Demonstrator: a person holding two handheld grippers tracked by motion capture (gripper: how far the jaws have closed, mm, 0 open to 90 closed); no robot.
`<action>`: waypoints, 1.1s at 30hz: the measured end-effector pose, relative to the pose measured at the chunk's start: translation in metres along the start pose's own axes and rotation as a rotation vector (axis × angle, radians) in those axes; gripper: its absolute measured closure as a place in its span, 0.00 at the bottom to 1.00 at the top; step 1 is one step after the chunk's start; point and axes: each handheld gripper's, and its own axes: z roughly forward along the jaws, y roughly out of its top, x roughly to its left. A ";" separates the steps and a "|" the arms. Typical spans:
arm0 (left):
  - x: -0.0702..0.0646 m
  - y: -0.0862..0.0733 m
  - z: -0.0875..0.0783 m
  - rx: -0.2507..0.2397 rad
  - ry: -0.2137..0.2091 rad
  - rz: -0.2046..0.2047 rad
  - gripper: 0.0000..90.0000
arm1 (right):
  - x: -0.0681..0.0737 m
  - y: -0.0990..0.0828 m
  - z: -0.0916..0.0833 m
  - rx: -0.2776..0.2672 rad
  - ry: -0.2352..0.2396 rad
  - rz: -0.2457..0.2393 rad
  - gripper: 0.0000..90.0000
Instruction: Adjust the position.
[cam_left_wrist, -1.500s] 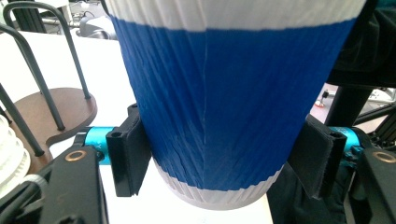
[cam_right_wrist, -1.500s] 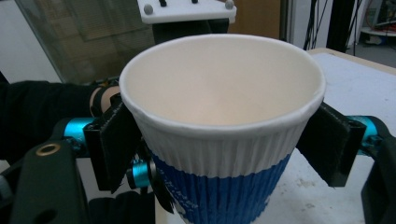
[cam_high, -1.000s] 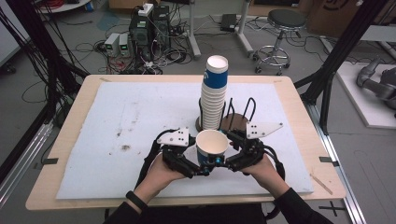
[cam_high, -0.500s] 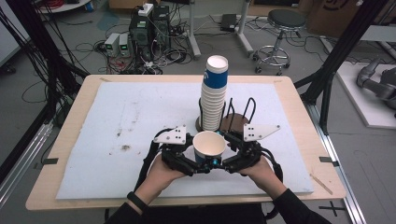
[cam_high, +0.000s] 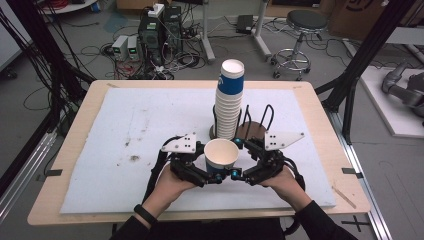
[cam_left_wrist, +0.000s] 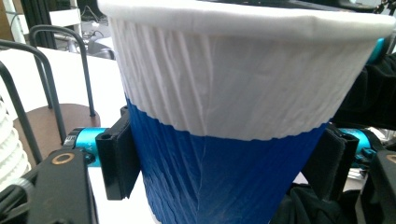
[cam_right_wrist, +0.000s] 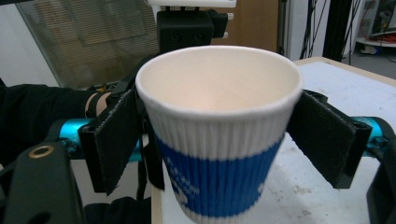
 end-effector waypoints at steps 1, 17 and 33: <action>0.000 0.000 -0.001 -0.004 0.003 -0.002 0.28 | -0.001 0.000 -0.002 0.000 -0.003 -0.003 0.20; 0.001 0.008 -0.015 -0.063 0.040 -0.005 0.28 | -0.009 -0.014 -0.005 0.069 -0.051 -0.021 0.20; -0.005 0.008 -0.004 -0.065 0.017 0.002 0.28 | -0.002 -0.030 0.028 0.106 -0.018 0.002 0.20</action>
